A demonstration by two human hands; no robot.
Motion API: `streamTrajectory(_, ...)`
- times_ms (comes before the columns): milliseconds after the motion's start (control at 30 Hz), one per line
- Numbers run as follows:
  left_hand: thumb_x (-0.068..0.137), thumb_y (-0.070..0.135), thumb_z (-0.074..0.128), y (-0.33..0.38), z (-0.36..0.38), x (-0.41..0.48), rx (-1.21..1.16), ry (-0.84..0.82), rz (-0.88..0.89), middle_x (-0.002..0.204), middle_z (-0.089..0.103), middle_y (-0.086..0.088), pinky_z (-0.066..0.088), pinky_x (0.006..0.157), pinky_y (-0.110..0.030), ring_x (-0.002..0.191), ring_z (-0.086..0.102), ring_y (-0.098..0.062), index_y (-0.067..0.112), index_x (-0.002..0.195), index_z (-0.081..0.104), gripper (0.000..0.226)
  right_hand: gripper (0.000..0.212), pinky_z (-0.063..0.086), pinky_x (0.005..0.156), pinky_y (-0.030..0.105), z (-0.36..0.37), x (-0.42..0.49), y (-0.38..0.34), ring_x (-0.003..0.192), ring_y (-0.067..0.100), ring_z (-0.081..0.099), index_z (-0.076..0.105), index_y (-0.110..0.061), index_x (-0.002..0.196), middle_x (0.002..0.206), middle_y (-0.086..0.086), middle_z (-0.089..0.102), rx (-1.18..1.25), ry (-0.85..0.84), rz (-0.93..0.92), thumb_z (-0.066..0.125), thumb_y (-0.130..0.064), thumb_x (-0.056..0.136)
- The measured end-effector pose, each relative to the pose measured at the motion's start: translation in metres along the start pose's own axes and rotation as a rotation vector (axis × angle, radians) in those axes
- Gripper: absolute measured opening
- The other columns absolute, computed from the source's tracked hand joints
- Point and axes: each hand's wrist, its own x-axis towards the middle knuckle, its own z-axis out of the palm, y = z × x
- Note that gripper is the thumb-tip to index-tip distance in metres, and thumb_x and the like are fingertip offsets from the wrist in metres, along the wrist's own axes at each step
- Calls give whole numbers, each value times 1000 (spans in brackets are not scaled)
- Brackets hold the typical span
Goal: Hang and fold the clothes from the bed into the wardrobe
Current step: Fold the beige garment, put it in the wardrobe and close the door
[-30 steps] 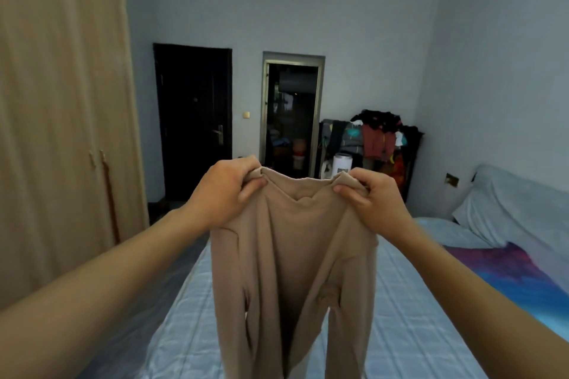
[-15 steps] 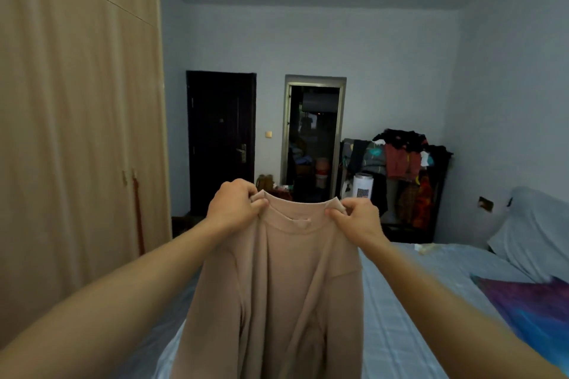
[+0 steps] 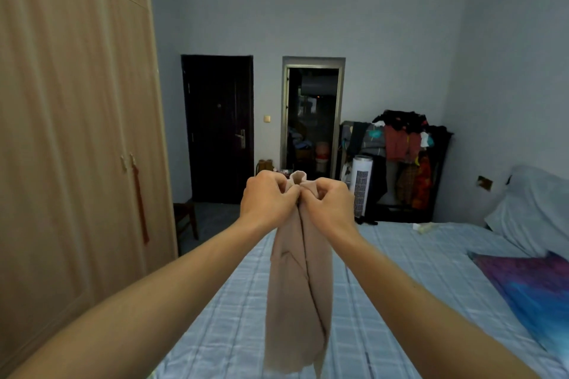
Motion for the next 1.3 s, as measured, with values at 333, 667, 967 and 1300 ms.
streamTrajectory(333,91,33,68,9,4,-4,6,-42,-38,67,68,9,59,71,-40,71,66,-8,24,67,71,26,28,57,78,32,-20,-2,-5,80,19,69,72,-2,79,77,11,71,26,-91,-70,62,-23,95)
streamTrajectory(667,91,-2,51,13,4,-18,-164,-373,-95,115,70,3,52,96,-36,114,59,-15,19,95,79,35,23,44,50,16,-20,-13,5,54,1,54,68,-15,68,55,-4,61,-70,-167,-26,76,-32,82)
streamTrajectory(967,82,24,71,-8,-10,-12,153,-146,169,84,67,16,59,76,-37,82,63,-4,34,91,71,13,23,40,51,23,-27,-18,12,54,5,45,75,-21,81,55,-4,52,-41,-176,10,59,-5,83)
streamTrajectory(1300,72,23,87,-11,-20,-2,27,-360,246,98,69,10,58,84,-41,94,64,-6,28,105,67,39,28,49,63,34,-43,-17,0,71,29,60,73,-21,102,85,13,70,137,-359,-160,57,-1,91)
